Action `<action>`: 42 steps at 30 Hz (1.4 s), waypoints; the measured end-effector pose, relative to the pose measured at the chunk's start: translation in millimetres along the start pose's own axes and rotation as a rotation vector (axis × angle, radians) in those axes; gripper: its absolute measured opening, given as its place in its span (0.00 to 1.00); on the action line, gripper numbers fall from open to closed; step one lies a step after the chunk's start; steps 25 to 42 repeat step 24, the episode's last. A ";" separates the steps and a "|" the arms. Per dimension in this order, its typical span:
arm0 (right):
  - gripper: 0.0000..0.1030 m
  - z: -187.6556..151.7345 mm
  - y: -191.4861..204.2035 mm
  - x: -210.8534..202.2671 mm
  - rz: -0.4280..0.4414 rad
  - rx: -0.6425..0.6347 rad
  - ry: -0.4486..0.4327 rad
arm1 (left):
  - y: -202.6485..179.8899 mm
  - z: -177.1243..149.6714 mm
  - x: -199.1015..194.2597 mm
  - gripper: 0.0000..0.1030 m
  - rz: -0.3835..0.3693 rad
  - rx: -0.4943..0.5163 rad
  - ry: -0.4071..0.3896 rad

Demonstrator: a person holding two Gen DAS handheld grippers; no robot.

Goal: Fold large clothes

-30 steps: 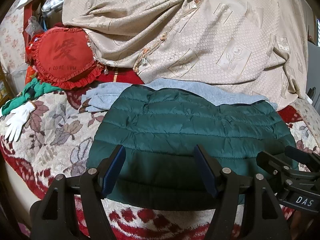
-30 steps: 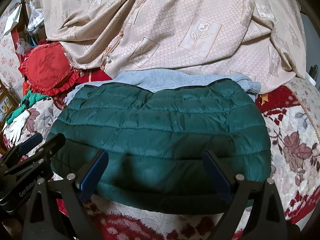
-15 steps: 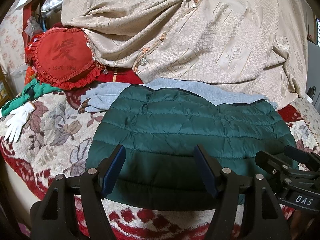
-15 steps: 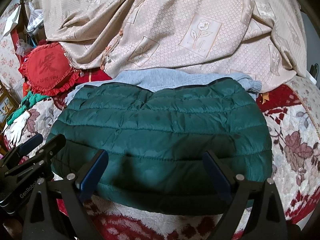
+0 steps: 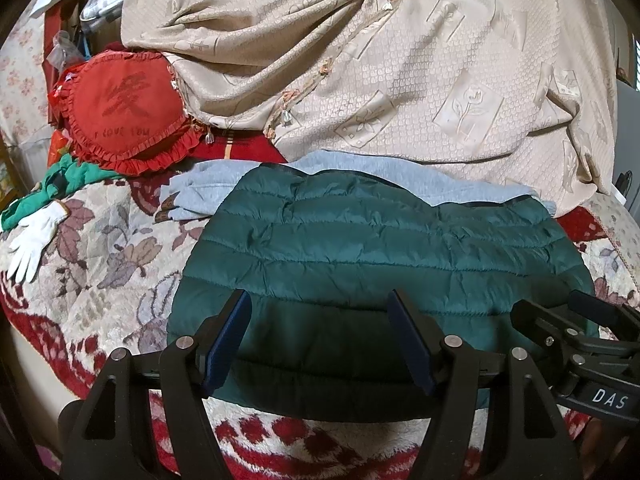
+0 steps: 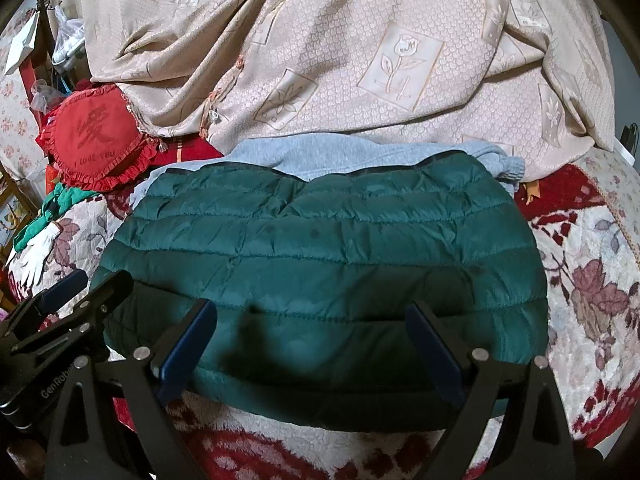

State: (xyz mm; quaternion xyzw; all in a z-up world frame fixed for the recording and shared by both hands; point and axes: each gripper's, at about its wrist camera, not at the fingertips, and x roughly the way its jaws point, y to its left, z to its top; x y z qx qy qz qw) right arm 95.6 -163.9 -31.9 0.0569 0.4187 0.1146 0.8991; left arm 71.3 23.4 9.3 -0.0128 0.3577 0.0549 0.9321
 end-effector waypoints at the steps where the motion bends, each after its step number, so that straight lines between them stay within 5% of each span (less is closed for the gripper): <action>1: 0.95 0.4 -0.3 0.4 0.000 0.001 0.002 | 0.2 -0.2 0.1 0.52 0.000 0.000 0.001; 42: 0.95 -0.7 2.1 9.4 0.006 0.004 0.021 | 1.4 -2.1 4.5 0.52 -0.018 0.017 -0.020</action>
